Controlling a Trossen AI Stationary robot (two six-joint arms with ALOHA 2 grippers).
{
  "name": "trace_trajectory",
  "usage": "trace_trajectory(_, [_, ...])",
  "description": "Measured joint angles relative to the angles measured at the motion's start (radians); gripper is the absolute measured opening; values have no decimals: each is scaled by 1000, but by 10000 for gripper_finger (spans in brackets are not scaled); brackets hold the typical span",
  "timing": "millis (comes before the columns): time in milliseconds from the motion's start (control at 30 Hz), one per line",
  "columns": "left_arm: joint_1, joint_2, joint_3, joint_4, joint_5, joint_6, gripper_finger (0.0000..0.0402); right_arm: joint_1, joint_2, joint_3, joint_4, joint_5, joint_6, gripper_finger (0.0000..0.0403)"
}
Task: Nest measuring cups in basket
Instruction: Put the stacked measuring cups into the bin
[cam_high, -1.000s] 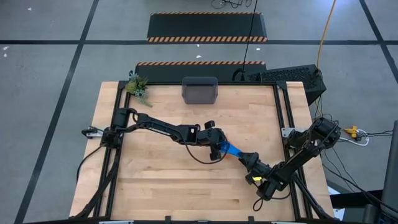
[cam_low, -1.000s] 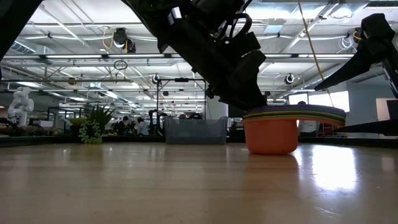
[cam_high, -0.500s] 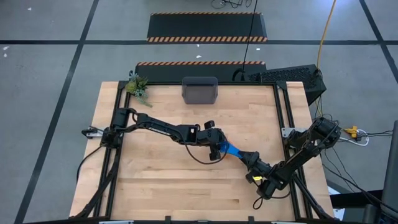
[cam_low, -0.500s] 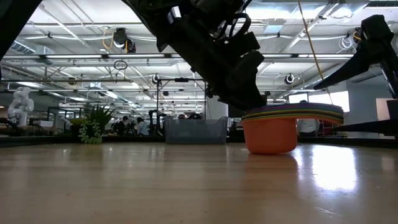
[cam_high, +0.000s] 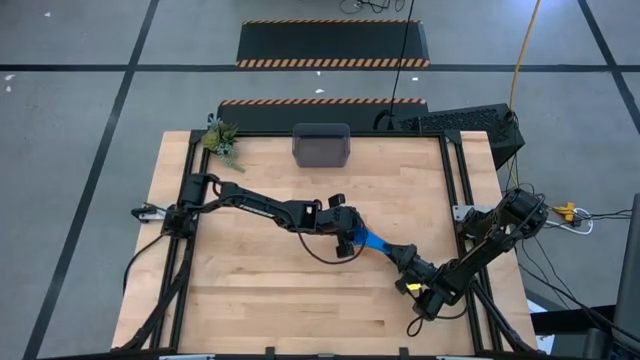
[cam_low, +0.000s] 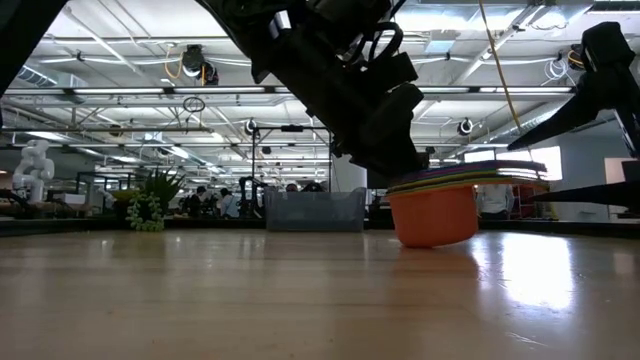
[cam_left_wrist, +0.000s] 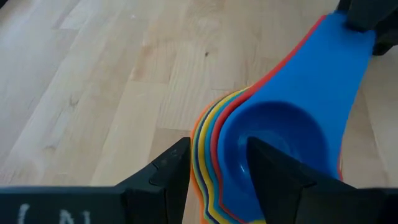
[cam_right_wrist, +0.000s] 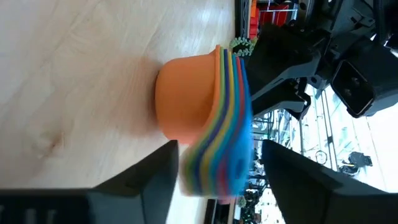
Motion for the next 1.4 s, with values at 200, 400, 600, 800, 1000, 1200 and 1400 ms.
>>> trace_trajectory(200, [0, 2, -2, -6, -2, 6, 159, 0, 0, 0, -4, 8, -30, 175])
trace_trajectory(400, [1, 2, -1, -8, -2, 5, 158, 1, 0, 0, -6, 11, -33, 142])
trace_trajectory(600, [1, 2, -1, -7, -2, 5, 159, 1, 1, -2, -10, 39, -51, 106])
trace_trajectory(800, [1, 2, -1, -7, -2, 0, 159, 1, 4, -3, -9, 79, -59, 91])
trace_trajectory(1000, [1, 2, -2, 9, -3, 1, 159, 1, 3, -2, -7, 79, -51, 90])
trace_trajectory(1200, [-7, -12, -2, 7, -13, 8, 159, 0, 3, -2, -1, 90, -50, 77])
trace_trajectory(1400, [-20, -34, -4, -8, -36, 10, 159, 0, 3, -2, 16, 94, -43, 77])
